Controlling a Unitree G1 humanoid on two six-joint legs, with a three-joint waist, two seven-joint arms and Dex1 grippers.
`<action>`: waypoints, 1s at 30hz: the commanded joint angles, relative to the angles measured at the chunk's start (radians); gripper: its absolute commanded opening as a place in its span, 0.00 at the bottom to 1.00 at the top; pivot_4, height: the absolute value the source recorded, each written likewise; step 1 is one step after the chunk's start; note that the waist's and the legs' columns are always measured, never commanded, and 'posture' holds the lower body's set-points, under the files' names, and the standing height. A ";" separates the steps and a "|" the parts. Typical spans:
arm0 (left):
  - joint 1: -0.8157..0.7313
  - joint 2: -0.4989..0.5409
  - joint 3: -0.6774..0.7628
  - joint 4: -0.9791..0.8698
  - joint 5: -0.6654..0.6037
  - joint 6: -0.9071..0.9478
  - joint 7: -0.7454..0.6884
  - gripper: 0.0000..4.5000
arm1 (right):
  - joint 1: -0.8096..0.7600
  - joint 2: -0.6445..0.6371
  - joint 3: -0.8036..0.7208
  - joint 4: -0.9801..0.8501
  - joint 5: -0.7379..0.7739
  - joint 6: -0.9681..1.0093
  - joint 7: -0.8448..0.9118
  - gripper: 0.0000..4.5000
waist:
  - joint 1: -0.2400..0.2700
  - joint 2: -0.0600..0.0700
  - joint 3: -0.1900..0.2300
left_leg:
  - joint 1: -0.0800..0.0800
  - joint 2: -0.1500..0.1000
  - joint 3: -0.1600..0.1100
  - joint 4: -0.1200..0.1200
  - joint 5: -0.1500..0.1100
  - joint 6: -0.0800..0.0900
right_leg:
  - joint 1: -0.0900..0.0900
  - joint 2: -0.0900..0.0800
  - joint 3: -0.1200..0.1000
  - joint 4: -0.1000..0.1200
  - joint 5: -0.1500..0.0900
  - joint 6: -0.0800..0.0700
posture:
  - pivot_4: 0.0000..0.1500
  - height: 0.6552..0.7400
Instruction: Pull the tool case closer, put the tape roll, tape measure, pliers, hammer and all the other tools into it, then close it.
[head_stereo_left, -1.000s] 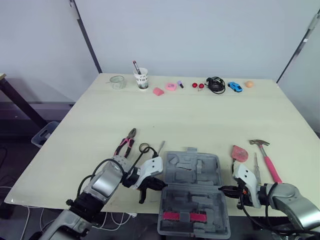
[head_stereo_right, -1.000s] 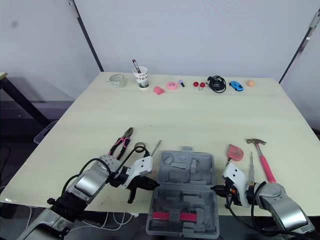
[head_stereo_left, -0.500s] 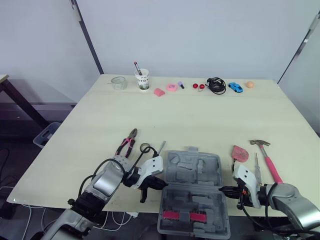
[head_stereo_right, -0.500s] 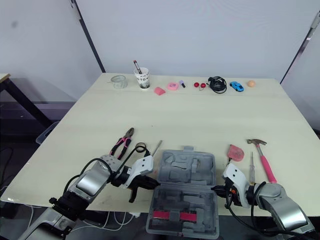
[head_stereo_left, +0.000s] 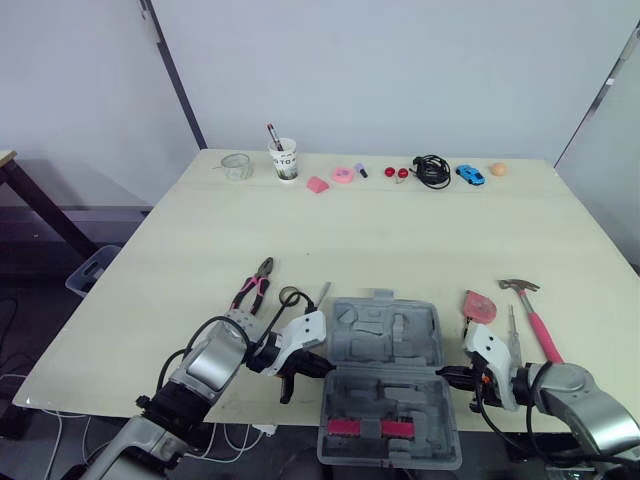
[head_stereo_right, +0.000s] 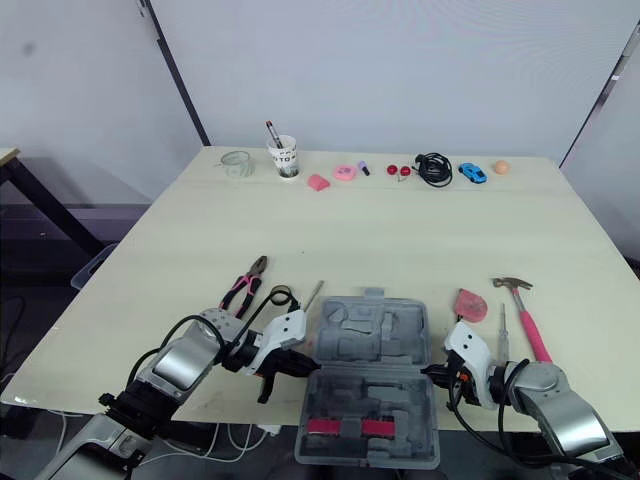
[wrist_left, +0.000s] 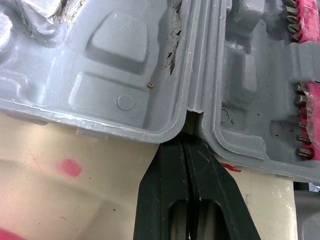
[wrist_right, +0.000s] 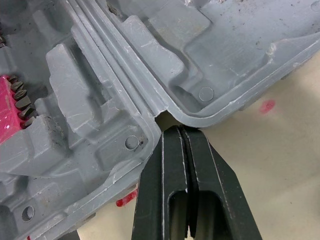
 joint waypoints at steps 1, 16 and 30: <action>0.010 -0.001 -0.026 0.039 0.028 -0.002 0.034 0.01 | -0.014 0.012 0.016 -0.039 0.029 -0.017 0.024 0.00 | 0.000 0.000 0.000 | 0.000 0.000 0.000 0.000 0.000 0.000 | 0.000 0.000 0.000 0.000 0.000 0.000 | 1.00 1.00; 0.012 -0.003 -0.032 0.073 0.036 -0.031 0.037 0.01 | -0.003 0.014 0.018 -0.042 0.024 -0.015 0.019 0.00 | 0.000 0.000 -0.001 | 0.000 0.000 0.000 0.000 0.000 0.000 | 0.000 0.000 0.000 0.000 0.000 0.000 | 1.00 1.00; 0.004 0.005 -0.012 0.114 0.049 -0.049 0.061 0.01 | -0.002 -0.001 -0.012 -0.005 -0.002 -0.045 -0.002 0.00 | 0.000 0.002 -0.002 | 0.000 0.000 0.000 0.000 0.000 0.000 | 0.000 0.000 0.000 0.000 0.000 0.000 | 1.00 1.00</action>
